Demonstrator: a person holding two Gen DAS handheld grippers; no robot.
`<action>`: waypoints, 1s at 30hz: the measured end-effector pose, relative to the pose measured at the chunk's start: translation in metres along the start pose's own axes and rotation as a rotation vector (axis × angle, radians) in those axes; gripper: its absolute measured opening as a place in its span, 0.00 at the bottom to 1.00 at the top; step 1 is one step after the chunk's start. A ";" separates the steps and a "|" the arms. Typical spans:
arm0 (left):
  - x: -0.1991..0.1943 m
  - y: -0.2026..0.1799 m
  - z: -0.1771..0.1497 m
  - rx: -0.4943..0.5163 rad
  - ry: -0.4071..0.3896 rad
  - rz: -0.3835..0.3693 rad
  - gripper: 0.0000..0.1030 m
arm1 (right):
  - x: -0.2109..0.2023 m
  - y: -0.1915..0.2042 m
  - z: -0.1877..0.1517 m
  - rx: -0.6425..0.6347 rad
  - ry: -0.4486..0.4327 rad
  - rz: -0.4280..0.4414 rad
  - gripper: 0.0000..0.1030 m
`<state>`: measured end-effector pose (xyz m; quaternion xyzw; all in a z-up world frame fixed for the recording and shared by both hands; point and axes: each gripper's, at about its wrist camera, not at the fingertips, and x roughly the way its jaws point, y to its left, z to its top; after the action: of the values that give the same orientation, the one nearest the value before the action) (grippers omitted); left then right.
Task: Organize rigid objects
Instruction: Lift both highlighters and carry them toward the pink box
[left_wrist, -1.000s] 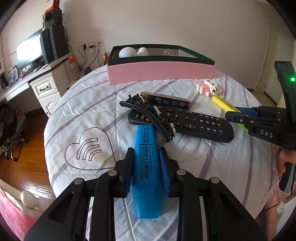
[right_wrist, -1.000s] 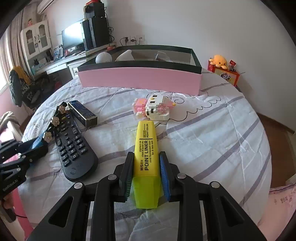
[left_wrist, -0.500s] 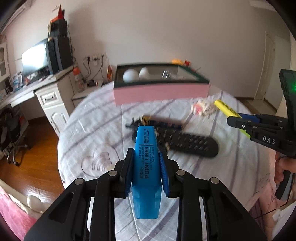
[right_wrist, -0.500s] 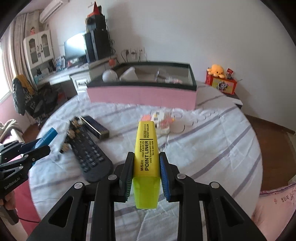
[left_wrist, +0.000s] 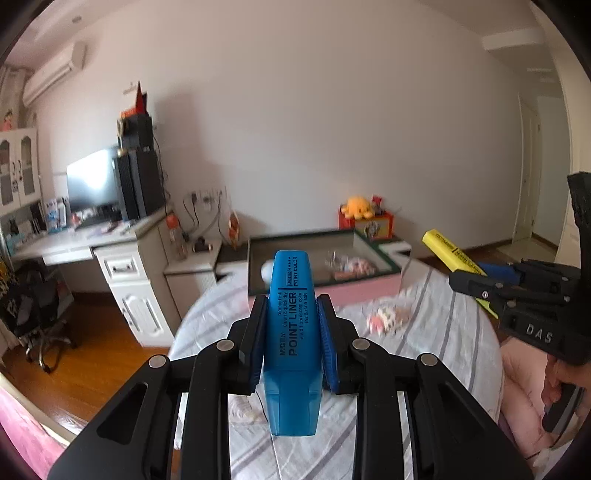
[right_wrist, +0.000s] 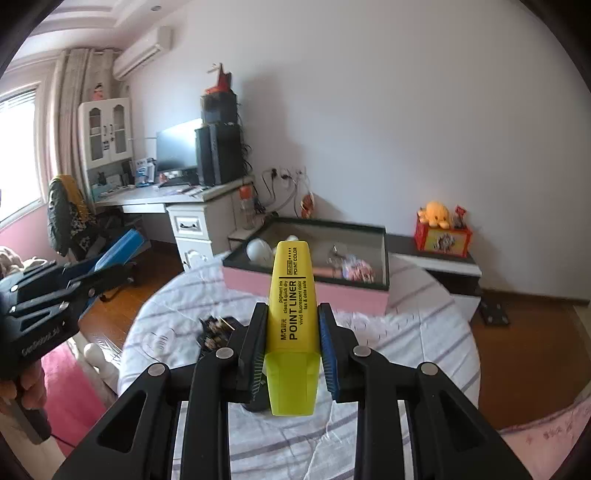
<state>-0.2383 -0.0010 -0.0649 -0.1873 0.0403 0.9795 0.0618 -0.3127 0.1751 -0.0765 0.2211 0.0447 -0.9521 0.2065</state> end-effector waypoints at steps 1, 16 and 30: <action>-0.004 0.001 0.004 0.002 -0.014 0.011 0.25 | -0.003 0.003 0.004 -0.009 -0.007 0.002 0.26; -0.028 0.026 0.031 -0.013 -0.099 0.112 0.25 | -0.011 0.016 0.029 -0.045 -0.074 0.010 0.26; 0.023 0.017 0.050 0.030 -0.068 0.118 0.25 | 0.022 0.001 0.039 -0.049 -0.041 0.011 0.26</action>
<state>-0.2795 -0.0103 -0.0264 -0.1504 0.0638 0.9865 0.0079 -0.3457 0.1595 -0.0510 0.1967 0.0627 -0.9539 0.2180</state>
